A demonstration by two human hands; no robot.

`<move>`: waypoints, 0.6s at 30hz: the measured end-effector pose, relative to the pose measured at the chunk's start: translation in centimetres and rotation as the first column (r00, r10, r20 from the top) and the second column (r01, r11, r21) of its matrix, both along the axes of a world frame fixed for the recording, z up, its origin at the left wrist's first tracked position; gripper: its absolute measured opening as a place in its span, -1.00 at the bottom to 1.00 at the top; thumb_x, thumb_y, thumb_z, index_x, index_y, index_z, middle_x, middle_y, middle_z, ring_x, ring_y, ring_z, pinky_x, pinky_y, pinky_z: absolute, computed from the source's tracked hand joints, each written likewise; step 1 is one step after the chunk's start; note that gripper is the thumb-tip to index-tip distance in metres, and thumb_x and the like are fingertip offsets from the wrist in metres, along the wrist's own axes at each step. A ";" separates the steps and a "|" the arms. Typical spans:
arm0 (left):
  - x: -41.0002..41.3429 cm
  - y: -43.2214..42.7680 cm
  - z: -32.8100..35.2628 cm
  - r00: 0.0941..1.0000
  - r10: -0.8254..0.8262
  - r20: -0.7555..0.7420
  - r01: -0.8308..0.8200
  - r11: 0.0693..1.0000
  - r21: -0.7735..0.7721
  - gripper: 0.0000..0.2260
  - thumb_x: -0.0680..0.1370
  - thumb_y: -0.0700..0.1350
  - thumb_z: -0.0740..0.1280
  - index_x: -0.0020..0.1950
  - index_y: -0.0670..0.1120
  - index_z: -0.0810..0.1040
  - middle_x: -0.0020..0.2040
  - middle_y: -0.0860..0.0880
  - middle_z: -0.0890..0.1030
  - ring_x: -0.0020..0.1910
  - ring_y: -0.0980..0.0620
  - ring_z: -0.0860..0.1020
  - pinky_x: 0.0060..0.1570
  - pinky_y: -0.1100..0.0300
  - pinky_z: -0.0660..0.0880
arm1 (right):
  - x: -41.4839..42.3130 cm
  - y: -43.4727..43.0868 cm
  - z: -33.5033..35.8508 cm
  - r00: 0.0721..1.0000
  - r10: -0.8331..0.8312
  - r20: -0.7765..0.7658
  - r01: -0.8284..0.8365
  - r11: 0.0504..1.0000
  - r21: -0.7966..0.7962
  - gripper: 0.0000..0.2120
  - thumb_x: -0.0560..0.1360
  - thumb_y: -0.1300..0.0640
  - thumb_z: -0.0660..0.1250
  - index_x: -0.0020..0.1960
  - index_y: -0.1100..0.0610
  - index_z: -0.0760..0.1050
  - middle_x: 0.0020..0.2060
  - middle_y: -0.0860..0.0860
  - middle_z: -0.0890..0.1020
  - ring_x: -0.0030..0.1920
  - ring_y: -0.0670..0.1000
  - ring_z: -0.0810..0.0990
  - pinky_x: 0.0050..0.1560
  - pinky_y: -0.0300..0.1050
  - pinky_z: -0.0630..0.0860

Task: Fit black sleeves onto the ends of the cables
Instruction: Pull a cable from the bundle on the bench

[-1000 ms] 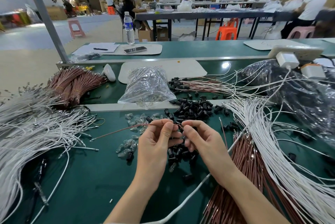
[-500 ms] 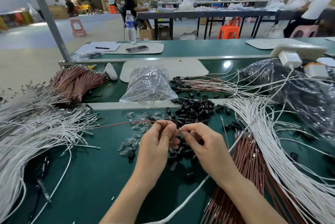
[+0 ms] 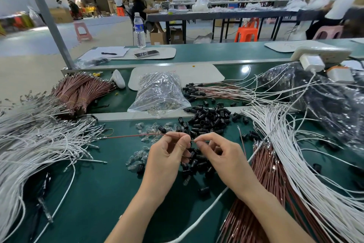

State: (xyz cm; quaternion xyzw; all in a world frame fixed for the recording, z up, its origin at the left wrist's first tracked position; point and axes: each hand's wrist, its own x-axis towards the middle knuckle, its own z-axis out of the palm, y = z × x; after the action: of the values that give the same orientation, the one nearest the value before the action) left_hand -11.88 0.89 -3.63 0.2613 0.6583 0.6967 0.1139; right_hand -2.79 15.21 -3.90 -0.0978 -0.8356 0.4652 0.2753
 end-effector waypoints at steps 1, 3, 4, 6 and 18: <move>0.1 0.0 0.0 1.000 0.007 -0.001 -0.007 1.000 0.003 -0.85 0.56 0.02 0.39 -0.01 -0.05 0.65 -0.20 -0.03 0.70 -0.25 0.04 0.65 -0.21 0.17 0.62 | -0.1 0.1 -0.1 1.000 0.005 0.014 -0.005 0.998 -0.057 -0.90 0.57 -0.14 0.35 0.04 -0.21 0.63 -0.39 -0.19 0.49 -0.40 -0.18 0.40 -0.35 -0.36 0.36; 0.2 0.1 0.0 1.000 0.011 0.002 -0.011 1.000 0.009 -0.85 0.56 0.01 0.39 -0.01 -0.05 0.65 -0.20 -0.03 0.70 -0.26 0.04 0.65 -0.21 0.18 0.61 | -0.1 0.2 -0.2 0.999 0.027 0.030 -0.023 0.993 -0.120 -0.90 0.58 -0.13 0.36 0.05 -0.20 0.63 -0.40 -0.19 0.45 -0.40 -0.18 0.37 -0.36 -0.34 0.34; 0.2 0.2 0.0 1.000 0.005 0.005 -0.005 1.000 0.009 -0.85 0.57 0.01 0.38 -0.01 -0.05 0.65 -0.19 -0.03 0.69 -0.26 0.04 0.65 -0.21 0.18 0.61 | -0.2 0.3 -0.1 0.998 0.043 0.034 -0.038 0.990 -0.136 -0.90 0.58 -0.12 0.36 0.06 -0.20 0.63 -0.39 -0.19 0.44 -0.39 -0.18 0.36 -0.36 -0.34 0.34; 0.1 0.2 0.1 1.000 -0.008 0.016 0.007 1.000 0.007 -0.84 0.57 0.01 0.37 -0.01 -0.07 0.64 -0.19 -0.03 0.70 -0.26 0.04 0.65 -0.22 0.16 0.62 | -0.1 0.4 -0.1 0.997 0.065 0.046 -0.058 0.989 -0.139 -0.88 0.58 -0.15 0.35 0.07 -0.21 0.63 -0.39 -0.19 0.44 -0.38 -0.18 0.37 -0.35 -0.33 0.36; -0.2 -0.1 0.5 0.998 0.019 0.059 -0.024 0.996 0.085 -0.79 0.56 0.00 0.36 -0.01 -0.15 0.61 -0.21 -0.02 0.68 -0.30 0.05 0.62 -0.29 0.22 0.59 | -0.4 0.7 0.2 0.997 0.076 0.009 -0.063 0.881 -0.469 -0.69 0.58 -0.05 0.21 0.30 -0.27 0.46 -0.30 -0.17 0.49 -0.34 -0.19 0.42 -0.31 -0.29 0.41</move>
State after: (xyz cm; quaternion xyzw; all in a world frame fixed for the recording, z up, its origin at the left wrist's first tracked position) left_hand -12.10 0.76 -3.08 0.2387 0.6270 0.7327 0.1142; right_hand -3.18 15.91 -3.67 -0.1378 -0.7051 0.6614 0.2151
